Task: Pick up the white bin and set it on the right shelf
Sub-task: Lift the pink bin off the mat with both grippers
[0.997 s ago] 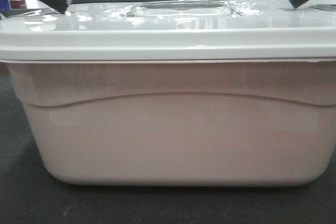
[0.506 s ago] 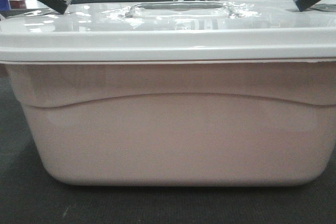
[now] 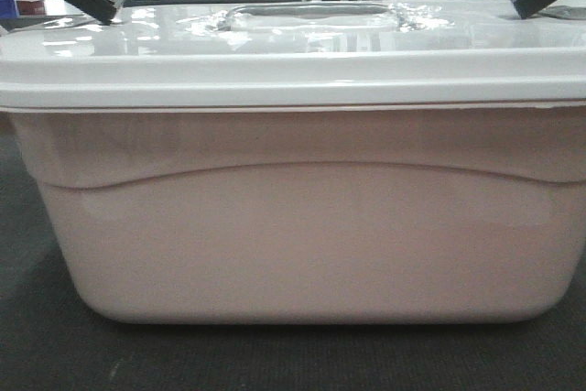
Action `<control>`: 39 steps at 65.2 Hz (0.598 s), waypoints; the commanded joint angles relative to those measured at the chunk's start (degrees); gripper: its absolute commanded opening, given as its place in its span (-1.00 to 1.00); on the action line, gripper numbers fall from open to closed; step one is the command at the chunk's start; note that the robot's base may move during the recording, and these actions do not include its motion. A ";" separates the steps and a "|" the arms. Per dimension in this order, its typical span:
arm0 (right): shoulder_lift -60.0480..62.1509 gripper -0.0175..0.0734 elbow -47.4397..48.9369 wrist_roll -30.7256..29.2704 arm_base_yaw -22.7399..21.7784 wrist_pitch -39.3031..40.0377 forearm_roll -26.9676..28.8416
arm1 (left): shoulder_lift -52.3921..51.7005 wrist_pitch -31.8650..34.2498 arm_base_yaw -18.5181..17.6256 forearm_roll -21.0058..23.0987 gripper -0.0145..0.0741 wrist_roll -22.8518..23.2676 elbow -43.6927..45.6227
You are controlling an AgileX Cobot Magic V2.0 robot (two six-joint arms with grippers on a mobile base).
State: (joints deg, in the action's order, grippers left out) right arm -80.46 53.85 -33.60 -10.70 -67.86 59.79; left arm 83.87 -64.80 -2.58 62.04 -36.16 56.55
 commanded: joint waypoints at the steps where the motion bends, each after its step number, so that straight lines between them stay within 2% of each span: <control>1: 1.88 0.33 1.15 -1.61 0.16 -8.66 5.15 | -1.41 -2.81 -0.51 3.55 -0.01 0.12 1.27; 9: 1.88 0.33 1.15 -1.61 0.16 -8.66 5.15 | -1.41 -2.81 -0.51 3.55 -0.07 0.12 1.27; 32: 1.88 0.33 1.20 -1.67 0.16 -8.66 5.15 | -1.41 -2.86 -0.51 3.69 -0.08 0.01 1.27; 39: 2.99 0.33 1.20 -3.88 0.16 -8.66 5.15 | -1.41 -5.31 -0.51 4.10 -0.08 -0.76 1.81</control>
State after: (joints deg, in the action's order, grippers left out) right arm -80.34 53.85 -34.14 -10.70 -67.86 59.79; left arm 83.87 -65.08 -2.58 61.94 -35.64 56.55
